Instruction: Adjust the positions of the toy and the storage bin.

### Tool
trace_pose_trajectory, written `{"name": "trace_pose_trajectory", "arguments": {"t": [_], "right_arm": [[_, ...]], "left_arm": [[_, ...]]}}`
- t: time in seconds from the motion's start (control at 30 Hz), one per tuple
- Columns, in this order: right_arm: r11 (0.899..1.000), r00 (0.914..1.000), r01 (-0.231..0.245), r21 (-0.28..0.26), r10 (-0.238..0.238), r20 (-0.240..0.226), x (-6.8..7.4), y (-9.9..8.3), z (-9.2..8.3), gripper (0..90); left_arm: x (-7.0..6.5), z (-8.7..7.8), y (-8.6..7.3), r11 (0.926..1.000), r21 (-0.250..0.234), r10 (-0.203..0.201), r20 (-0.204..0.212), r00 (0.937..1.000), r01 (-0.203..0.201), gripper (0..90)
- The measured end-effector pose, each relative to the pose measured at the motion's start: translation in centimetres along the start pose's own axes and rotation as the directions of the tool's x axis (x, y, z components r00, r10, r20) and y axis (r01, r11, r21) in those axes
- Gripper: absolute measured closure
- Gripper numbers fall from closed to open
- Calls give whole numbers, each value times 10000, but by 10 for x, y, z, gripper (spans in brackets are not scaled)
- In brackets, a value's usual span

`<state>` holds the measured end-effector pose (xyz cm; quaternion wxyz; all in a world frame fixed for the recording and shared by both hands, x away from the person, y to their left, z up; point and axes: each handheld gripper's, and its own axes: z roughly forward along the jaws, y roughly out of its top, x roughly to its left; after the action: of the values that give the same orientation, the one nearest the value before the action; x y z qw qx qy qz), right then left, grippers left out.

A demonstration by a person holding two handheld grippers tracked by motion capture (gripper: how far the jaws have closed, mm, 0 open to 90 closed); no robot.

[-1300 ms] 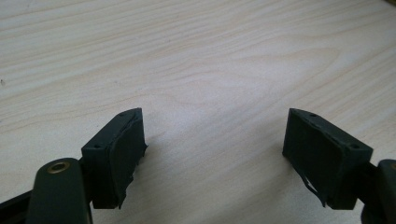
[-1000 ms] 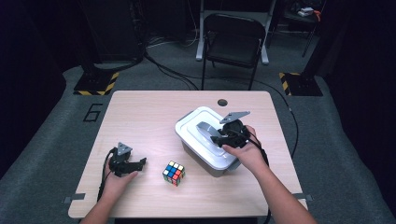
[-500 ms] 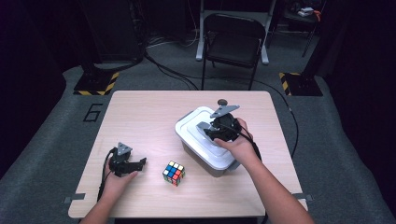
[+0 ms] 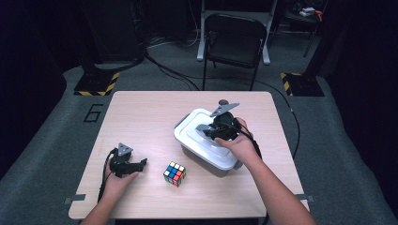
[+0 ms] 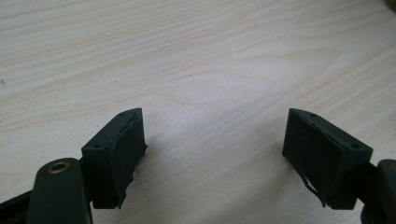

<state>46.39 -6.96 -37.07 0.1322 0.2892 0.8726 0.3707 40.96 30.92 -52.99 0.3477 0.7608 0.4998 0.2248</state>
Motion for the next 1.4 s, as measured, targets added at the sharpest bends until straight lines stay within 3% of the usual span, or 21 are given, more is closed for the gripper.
{"name": "trace_pose_trajectory", "arguments": {"t": [0.23,0.47,0.63,1.03,1.4], "right_arm": [[9995,9996,-273,141,274,-41,10,1,-1,672],[9965,9965,-835,107,836,-83,12,0,-2,674],[9952,9952,-978,78,978,-72,12,0,-1,673],[9984,9973,-558,18,556,478,13,-1,-2,661],[9988,9975,-476,-87,479,515,13,-7,-7,637]], "left_arm": [[0,0,0,10000,2,6,1,10000,-6,207],[0,0,0,10000,2,83,43,10000,-83,219],[-1,0,0,9999,-4,113,74,9999,-113,224],[-2,0,0,9999,-5,140,164,9998,-140,230],[-2,0,0,9999,-9,135,159,9998,-135,230]]}}
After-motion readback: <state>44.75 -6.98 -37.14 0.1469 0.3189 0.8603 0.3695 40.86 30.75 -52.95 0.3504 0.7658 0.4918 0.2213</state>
